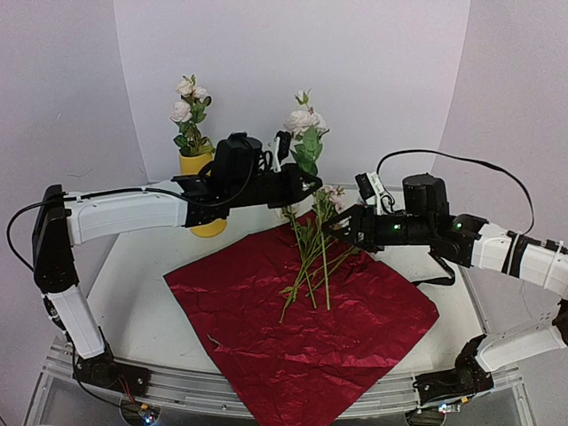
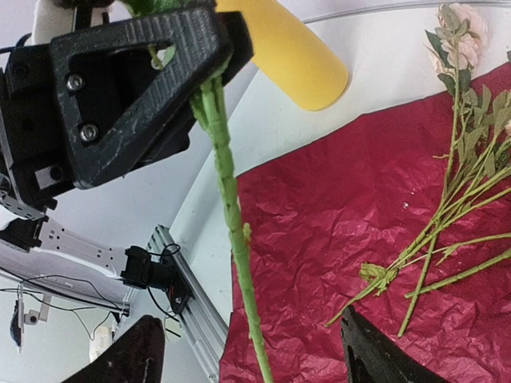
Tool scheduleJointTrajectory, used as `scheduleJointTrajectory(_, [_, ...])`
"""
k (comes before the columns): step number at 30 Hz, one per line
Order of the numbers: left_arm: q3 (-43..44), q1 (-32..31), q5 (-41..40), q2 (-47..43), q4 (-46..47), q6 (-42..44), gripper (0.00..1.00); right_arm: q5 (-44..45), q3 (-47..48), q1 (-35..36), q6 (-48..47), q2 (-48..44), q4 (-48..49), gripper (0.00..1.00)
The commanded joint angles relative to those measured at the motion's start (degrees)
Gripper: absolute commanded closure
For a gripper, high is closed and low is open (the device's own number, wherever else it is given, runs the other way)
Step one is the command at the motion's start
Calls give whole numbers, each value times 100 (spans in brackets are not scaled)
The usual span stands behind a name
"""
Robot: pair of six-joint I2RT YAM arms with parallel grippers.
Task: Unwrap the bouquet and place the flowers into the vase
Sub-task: Insert the fake flower into the vase.
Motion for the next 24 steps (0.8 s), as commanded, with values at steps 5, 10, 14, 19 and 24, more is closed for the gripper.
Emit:
scheduleJointTrajectory(5, [-286,203,-1950,-1726,-515,1885,100,501,126,29,-135,-34,174,15])
scheduleJointTrajectory(10, [-427,419,-3287,-2426,-670,2831,100,493,347,28,-341,111,186,15])
scheduleJointTrajectory(14, [-366,1161,-3130,-2684,-659,2989,100,514,479,34,-445,230,248,16])
scheduleJointTrajectory(19, [21,1511,-3274,-2535,-632,3795,100,398,673,27,-528,454,344,17])
scheduleJointTrajectory(24, [506,1933,-3267,-2255,-585,4141,100,305,872,30,-576,680,367,17])
